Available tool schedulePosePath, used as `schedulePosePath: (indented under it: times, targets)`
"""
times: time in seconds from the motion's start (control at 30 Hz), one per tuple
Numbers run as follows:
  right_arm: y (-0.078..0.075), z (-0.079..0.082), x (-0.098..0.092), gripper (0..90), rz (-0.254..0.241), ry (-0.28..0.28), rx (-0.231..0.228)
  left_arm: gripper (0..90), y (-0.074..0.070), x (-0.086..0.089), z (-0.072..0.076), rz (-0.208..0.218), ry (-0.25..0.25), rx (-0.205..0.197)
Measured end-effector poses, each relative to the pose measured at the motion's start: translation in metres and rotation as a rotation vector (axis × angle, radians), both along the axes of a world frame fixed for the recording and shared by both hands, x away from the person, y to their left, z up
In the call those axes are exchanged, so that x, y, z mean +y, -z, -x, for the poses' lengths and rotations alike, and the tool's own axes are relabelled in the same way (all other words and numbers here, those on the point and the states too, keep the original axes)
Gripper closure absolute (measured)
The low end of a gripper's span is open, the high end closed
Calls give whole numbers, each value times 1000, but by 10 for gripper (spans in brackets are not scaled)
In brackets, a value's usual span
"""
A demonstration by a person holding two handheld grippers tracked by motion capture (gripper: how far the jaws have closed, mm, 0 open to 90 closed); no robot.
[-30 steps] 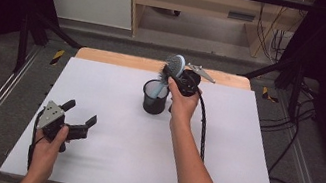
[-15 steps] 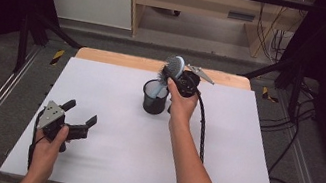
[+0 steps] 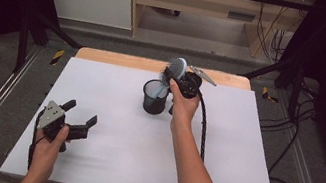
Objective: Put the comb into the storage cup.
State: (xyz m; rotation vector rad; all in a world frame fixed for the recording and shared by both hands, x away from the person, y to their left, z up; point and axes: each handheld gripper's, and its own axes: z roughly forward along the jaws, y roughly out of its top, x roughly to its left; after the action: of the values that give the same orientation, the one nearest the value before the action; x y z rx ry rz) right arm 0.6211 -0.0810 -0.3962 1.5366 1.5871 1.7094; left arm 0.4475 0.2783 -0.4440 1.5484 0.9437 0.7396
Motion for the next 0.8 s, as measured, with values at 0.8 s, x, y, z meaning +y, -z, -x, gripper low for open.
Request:
schedulePosePath:
  times: [0.8]
  targets:
    - [1,-1,-4,472,4,-19,11,18,0,-1,0,-1,5,2]
